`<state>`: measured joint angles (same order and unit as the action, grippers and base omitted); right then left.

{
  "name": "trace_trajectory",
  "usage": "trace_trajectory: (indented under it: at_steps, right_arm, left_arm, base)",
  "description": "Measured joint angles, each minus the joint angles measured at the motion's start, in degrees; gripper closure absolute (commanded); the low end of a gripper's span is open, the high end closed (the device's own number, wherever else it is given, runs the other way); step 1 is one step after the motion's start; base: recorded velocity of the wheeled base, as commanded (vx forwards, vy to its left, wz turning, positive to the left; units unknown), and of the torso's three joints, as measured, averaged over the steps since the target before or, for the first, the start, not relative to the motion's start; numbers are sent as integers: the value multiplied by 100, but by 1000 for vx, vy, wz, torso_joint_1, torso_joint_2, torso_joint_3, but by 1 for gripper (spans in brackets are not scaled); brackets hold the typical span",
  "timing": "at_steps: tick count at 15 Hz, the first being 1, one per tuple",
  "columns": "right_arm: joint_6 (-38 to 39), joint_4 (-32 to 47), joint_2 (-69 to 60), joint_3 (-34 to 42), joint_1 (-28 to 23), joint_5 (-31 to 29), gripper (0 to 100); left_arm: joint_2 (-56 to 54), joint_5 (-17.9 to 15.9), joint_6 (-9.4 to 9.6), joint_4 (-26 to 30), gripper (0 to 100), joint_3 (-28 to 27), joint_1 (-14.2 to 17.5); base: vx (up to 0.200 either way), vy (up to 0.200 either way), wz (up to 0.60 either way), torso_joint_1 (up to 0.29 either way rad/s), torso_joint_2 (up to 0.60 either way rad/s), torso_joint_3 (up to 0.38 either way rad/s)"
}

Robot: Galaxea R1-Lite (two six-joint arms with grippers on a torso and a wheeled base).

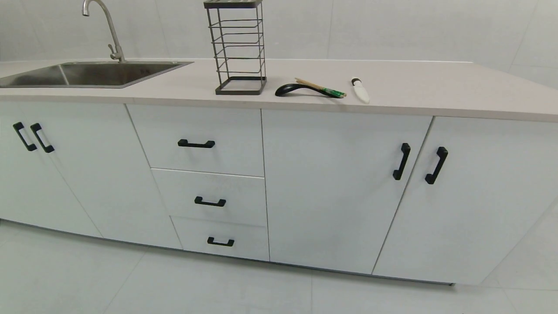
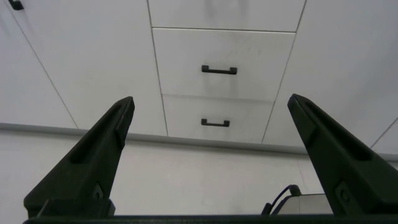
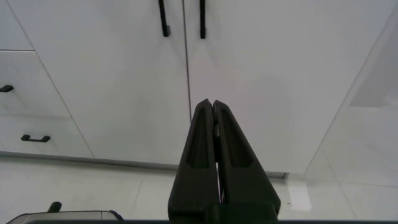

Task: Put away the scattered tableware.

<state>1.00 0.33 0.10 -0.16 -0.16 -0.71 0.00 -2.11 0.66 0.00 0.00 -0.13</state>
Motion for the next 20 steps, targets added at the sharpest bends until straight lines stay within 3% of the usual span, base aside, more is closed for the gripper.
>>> trace_trajectory:
  at_steps: [8, 10, 16, 20]
  right_arm:
    - [0, 2, 0, -2, 2, -9, 100]
    - [-2, 0, 0, -2, 0, -7, 100]
    - [4, 5, 0, 5, -2, -7, 100]
    - [4, -4, 0, -2, 0, -5, 100]
  left_arm:
    - [0, 1, 2, -2, 0, 0, 2]
    - [0, 9, 2, 0, 0, 0, 0]
    - [0, 9, 7, 0, 0, 0, 11]
    - [0, 11, 13, 7, 0, 0, 2]
  base:
    - [0, 0, 225, 0, 1, 0]
    - [0, 200, 0, 2, 2, -2]
    - [200, 200, 0, -2, -4, 2]
    - [0, -50, 0, 1, 1, 1]
